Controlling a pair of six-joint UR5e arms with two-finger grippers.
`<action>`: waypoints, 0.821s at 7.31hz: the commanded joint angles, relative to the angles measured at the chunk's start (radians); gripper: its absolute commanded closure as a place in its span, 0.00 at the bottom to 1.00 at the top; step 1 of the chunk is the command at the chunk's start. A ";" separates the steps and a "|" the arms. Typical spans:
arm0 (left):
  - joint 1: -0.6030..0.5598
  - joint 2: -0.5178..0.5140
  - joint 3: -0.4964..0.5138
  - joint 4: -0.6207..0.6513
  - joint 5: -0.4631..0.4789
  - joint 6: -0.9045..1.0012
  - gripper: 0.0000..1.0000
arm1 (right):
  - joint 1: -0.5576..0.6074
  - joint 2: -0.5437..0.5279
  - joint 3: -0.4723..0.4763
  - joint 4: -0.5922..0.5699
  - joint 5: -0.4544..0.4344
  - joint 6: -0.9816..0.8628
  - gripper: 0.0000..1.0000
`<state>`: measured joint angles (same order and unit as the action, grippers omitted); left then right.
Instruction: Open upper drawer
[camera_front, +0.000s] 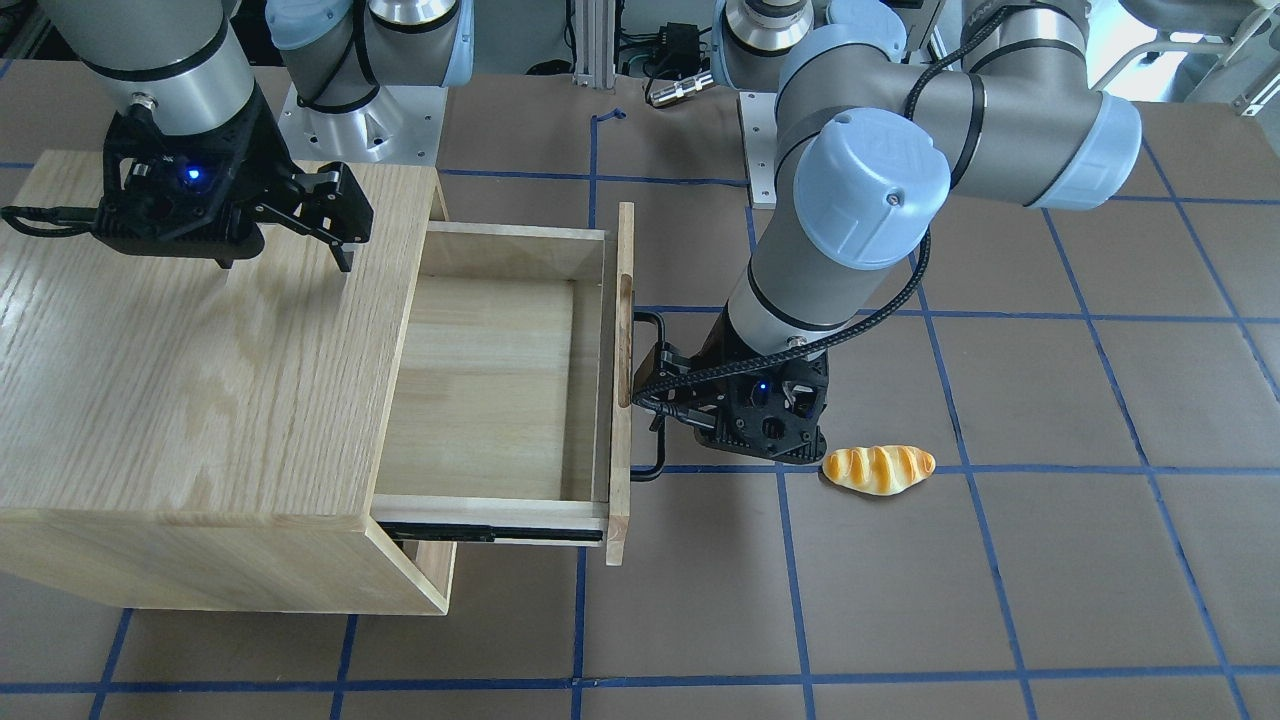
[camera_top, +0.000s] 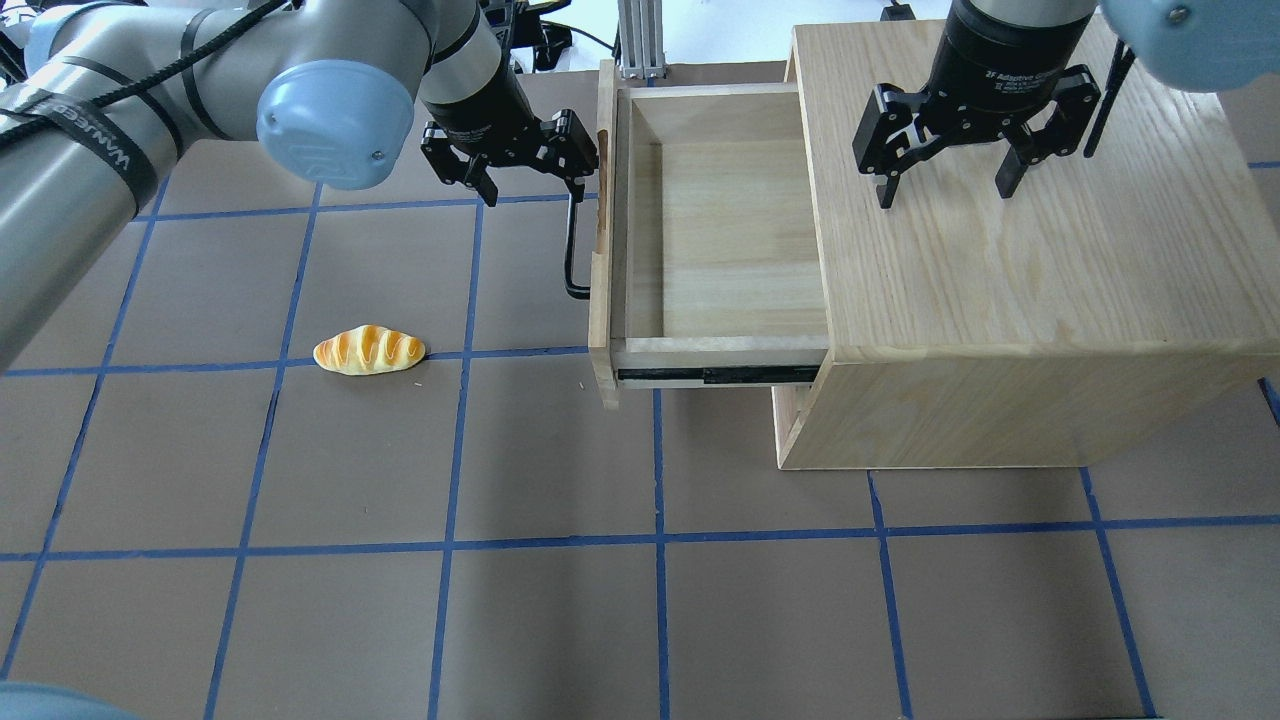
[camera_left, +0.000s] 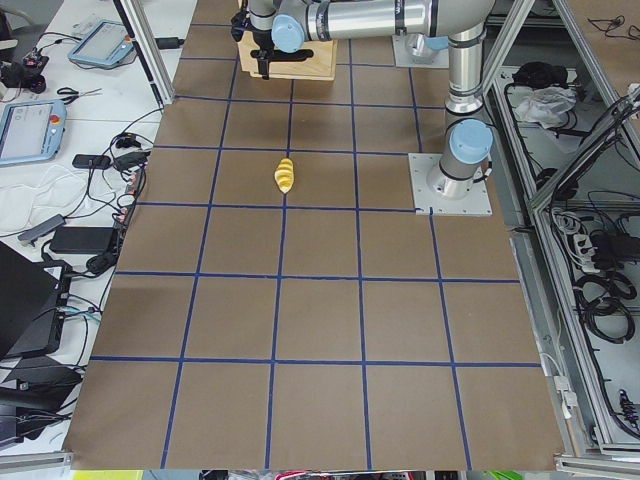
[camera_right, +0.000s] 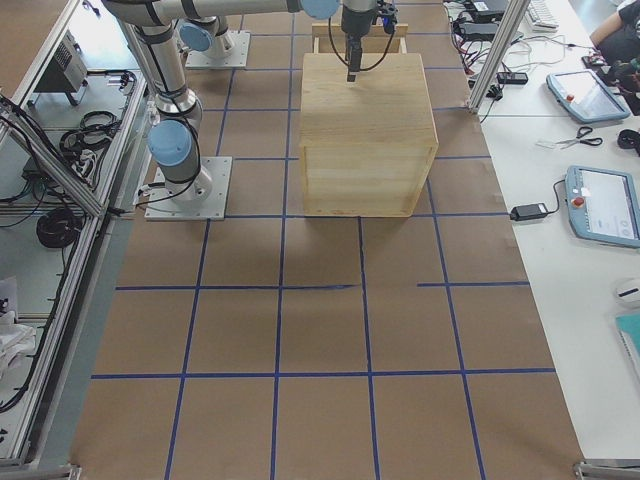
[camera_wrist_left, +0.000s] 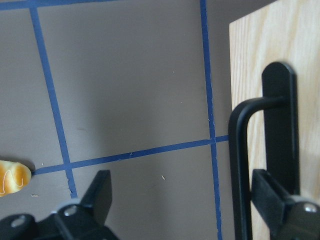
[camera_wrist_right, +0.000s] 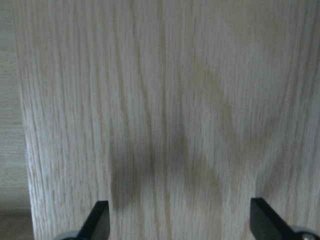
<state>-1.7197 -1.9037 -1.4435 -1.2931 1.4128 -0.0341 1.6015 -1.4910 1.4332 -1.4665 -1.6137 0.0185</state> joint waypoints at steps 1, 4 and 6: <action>0.003 0.002 0.000 -0.002 0.000 0.010 0.00 | 0.000 0.000 0.000 0.000 0.000 0.000 0.00; 0.023 0.052 0.035 -0.118 0.000 0.008 0.00 | 0.000 0.000 0.001 0.000 0.000 0.001 0.00; 0.054 0.095 0.090 -0.231 0.032 0.008 0.00 | 0.000 0.000 0.000 0.000 0.000 0.000 0.00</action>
<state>-1.6872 -1.8371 -1.3846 -1.4568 1.4247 -0.0261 1.6015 -1.4911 1.4333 -1.4665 -1.6138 0.0197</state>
